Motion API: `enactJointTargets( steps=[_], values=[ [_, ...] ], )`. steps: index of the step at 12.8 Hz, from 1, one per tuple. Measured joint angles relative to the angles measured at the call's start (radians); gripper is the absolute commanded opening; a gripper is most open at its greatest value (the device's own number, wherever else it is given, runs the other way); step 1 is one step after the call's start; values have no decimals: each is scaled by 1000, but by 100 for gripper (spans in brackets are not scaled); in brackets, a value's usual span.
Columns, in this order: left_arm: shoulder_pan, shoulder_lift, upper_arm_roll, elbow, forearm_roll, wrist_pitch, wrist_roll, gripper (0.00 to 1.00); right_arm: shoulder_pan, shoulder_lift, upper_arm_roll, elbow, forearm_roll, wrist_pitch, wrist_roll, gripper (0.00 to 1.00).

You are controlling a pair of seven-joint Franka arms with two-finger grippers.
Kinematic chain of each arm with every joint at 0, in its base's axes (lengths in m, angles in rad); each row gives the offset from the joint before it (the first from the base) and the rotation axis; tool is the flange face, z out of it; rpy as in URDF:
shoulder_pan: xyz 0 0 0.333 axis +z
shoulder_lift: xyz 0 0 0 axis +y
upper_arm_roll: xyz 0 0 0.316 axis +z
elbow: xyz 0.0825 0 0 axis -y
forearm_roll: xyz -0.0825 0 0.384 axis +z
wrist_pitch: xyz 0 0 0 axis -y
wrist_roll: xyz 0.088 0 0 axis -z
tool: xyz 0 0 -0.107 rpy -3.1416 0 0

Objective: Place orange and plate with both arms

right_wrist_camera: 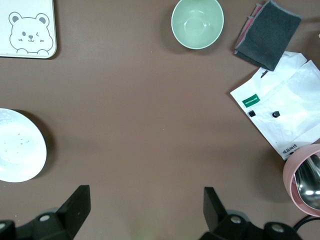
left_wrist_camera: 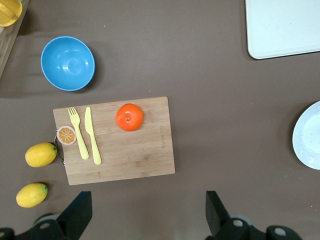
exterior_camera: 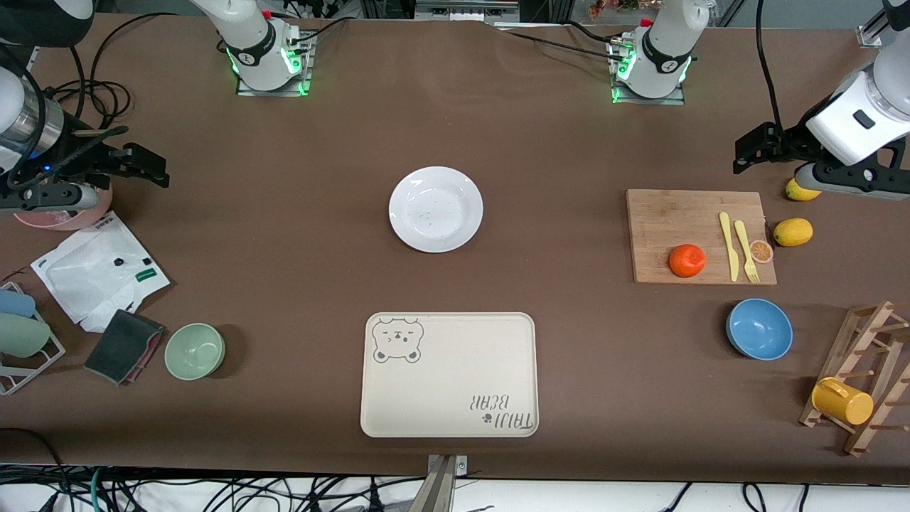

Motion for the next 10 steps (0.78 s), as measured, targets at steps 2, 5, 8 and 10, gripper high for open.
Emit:
enactJointTargets(
  steps=[2,5,8,10],
  values=[
    [0,0,0,0,0,0,0,100,0,-1,1,-1,0,7,3,100],
    [0,0,0,0,0,0,0,100,0,-6,3,-8,0,12,6,100],
    [0,0,0,0,0,0,0,100,0,-7,4,-11,0,18,6,100],
    [0,0,0,0,0,0,0,100,0,-7,3,-11,0,18,7,100]
  ],
)
